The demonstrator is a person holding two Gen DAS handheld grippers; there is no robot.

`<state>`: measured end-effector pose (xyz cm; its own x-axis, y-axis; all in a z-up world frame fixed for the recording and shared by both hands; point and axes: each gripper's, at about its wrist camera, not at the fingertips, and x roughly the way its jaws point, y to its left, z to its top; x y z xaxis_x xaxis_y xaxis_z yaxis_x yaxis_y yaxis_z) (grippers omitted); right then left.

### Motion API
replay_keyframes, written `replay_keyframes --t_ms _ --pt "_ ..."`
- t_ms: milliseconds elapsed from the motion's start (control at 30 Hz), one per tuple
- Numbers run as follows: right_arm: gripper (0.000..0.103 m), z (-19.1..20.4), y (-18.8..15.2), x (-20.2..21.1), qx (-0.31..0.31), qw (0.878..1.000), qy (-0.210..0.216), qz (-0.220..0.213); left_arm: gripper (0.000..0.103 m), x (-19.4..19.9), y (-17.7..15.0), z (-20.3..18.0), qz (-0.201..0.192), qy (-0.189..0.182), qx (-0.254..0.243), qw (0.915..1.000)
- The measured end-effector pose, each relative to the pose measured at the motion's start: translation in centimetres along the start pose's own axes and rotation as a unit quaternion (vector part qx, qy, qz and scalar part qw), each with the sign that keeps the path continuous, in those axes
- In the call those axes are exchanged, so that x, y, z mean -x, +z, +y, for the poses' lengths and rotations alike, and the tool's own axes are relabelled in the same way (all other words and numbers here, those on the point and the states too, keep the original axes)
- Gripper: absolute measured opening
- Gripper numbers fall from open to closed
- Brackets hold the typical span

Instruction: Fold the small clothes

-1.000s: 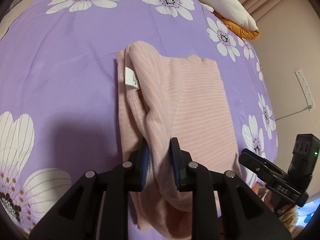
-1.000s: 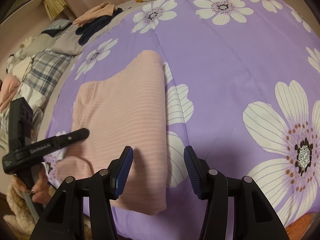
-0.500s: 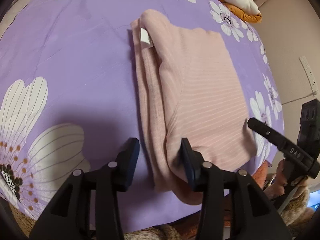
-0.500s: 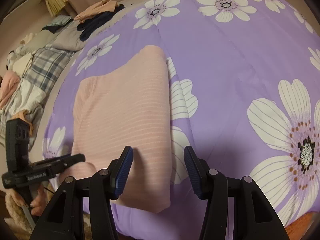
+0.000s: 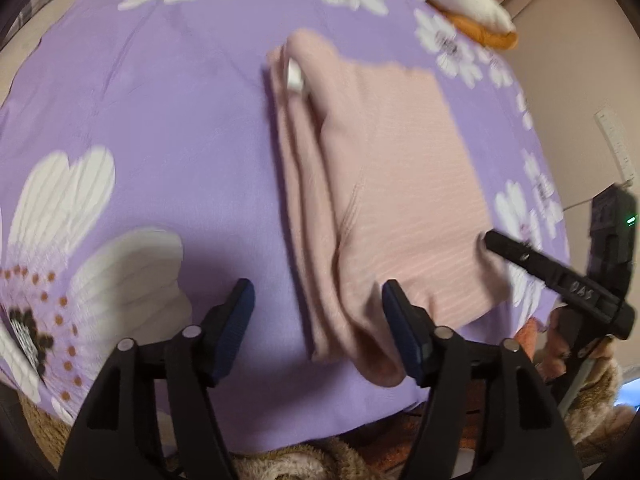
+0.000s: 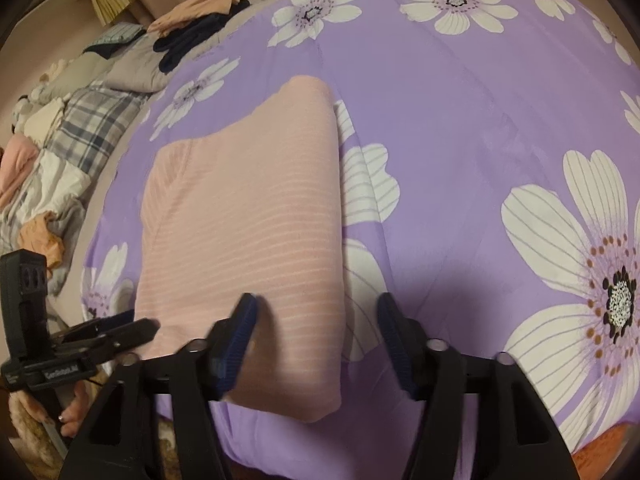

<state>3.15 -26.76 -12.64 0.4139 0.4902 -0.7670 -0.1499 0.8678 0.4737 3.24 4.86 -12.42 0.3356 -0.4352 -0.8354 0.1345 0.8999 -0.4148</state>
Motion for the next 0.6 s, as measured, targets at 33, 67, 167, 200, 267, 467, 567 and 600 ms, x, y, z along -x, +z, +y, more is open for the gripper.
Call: replay_keyframes --t_ms 33,67,167,200,267,467,567,600 --pt "0.069 0.0 0.1 0.0 -0.002 1.000 0.003 -0.004 0.081 0.4 0.4 0.0 -0.015 -0.007 0.000 0.9999" --pt "0.069 -0.1 0.4 0.0 -0.004 1.000 0.008 -0.007 0.088 0.6 0.8 0.0 -0.029 -0.011 0.002 0.9995" --pt "0.069 -0.5 1.1 -0.8 -0.019 0.999 0.030 -0.004 0.089 -0.3 2.0 0.3 -0.030 -0.020 0.009 0.9993" --pt "0.069 -0.5 1.3 -1.1 -0.023 0.999 0.036 -0.001 0.089 -1.0 2.4 0.5 -0.023 -0.026 0.011 0.9993" --pt "0.069 -0.4 1.7 -2.0 -0.025 0.999 0.047 0.006 0.088 -2.2 3.0 0.9 -0.012 -0.035 0.022 0.9991" --pt "0.067 0.4 2.2 -3.6 -0.024 0.996 0.079 0.017 0.071 -4.1 4.1 0.6 -0.003 -0.080 0.042 0.9959" --pt "0.056 0.8 2.3 -3.9 -0.016 0.998 0.065 0.015 0.049 -5.0 4.3 0.4 0.007 -0.106 0.056 0.9927" --pt "0.054 0.8 2.3 -3.9 -0.014 0.998 0.062 0.014 0.046 -5.1 4.4 0.3 0.012 -0.117 0.062 0.9911"
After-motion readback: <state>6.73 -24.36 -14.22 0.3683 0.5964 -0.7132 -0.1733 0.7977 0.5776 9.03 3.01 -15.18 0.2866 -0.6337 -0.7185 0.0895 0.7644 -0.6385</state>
